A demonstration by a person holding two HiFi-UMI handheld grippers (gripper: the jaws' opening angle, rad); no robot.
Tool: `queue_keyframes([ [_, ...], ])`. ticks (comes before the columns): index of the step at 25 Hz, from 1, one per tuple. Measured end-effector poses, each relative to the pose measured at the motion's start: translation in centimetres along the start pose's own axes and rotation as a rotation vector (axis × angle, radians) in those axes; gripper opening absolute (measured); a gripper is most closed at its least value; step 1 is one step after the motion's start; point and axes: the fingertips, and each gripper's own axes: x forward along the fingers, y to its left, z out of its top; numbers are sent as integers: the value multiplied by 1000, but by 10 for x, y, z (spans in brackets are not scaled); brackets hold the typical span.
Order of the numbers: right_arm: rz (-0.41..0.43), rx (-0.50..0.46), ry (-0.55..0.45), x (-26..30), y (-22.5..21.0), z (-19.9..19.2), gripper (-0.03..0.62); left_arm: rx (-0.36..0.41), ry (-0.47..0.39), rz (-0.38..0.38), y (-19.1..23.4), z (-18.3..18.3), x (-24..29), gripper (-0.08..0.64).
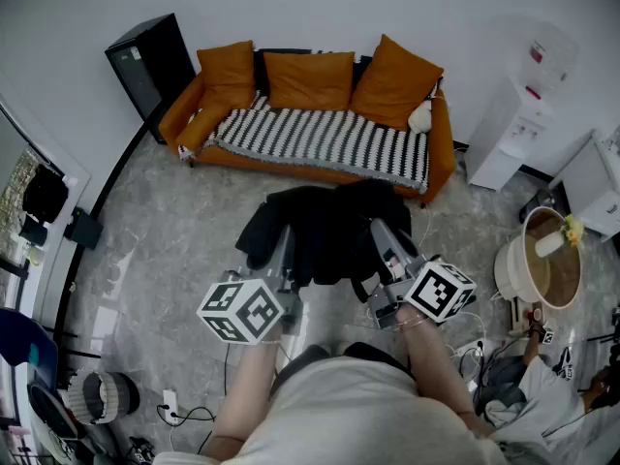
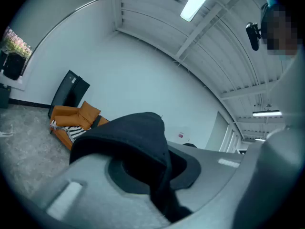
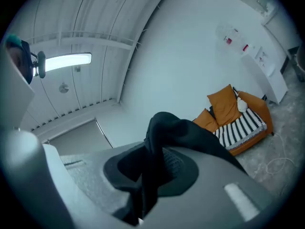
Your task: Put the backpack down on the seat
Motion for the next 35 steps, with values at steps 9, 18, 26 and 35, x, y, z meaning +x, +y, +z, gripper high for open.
queue_keyframes([
  [9, 49, 20, -12, -7, 4, 8, 60, -3, -17, 16, -13, -9, 0, 44],
  [18, 76, 24, 12, -21, -5, 14, 60, 26, -16, 25, -34, -21, 3, 44],
  [26, 84, 43, 54, -31, -23, 8, 61, 34, 25, 33, -44, -38, 11, 44],
  [35, 49, 52, 84, 1, -56, 14, 61, 5, 62, 44, -18, -47, 51, 44],
])
